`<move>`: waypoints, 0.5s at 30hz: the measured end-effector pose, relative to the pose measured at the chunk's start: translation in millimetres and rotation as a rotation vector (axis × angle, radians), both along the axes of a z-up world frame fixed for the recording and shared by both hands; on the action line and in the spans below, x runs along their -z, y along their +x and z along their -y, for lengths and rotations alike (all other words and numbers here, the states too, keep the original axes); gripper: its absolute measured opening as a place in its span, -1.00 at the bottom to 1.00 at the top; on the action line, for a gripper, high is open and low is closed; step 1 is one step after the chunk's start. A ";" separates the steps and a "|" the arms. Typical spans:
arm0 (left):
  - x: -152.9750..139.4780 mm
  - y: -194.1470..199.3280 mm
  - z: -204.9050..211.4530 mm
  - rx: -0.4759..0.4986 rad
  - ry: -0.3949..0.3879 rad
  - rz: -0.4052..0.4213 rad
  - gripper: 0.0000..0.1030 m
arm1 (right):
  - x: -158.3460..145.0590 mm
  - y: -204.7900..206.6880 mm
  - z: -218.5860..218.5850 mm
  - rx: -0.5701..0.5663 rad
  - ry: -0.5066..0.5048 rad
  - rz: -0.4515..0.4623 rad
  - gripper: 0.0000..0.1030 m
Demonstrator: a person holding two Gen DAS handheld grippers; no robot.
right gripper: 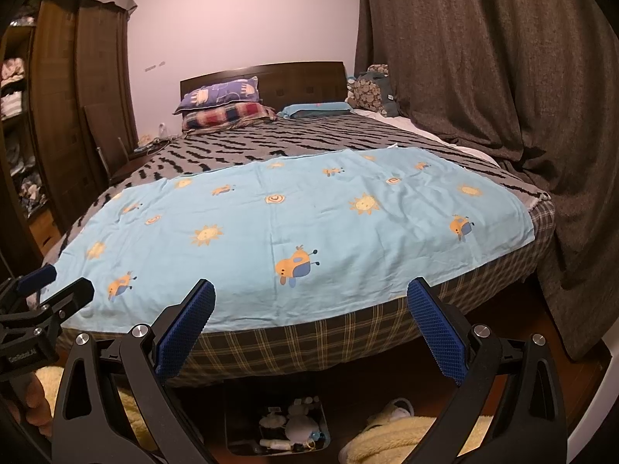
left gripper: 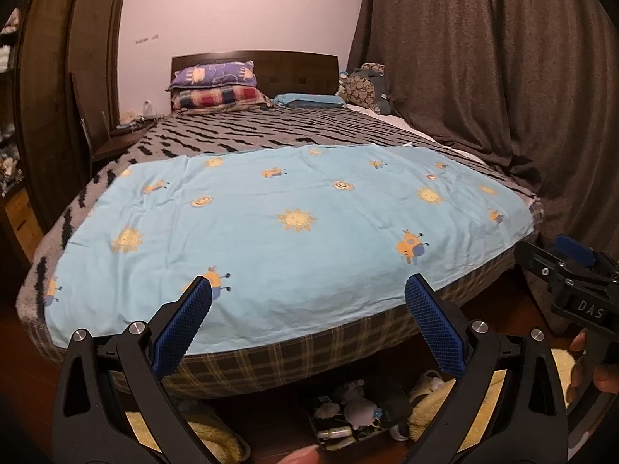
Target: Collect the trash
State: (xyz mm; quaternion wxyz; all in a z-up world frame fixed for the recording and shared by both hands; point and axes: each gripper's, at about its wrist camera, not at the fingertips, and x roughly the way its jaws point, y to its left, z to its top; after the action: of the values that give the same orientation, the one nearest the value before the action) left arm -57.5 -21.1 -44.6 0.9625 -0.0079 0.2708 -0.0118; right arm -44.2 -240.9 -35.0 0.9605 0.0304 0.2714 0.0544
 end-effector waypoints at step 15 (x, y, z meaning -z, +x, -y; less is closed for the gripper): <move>-3.6 3.2 1.7 -0.032 0.042 0.002 0.84 | 0.9 2.0 7.1 0.010 0.009 -0.011 0.94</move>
State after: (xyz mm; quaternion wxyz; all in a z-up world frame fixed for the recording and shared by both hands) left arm -54.2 -22.8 -41.0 0.9628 0.0081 0.2700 0.0092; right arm -42.2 -248.0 -35.9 0.9591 0.0362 0.2761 0.0507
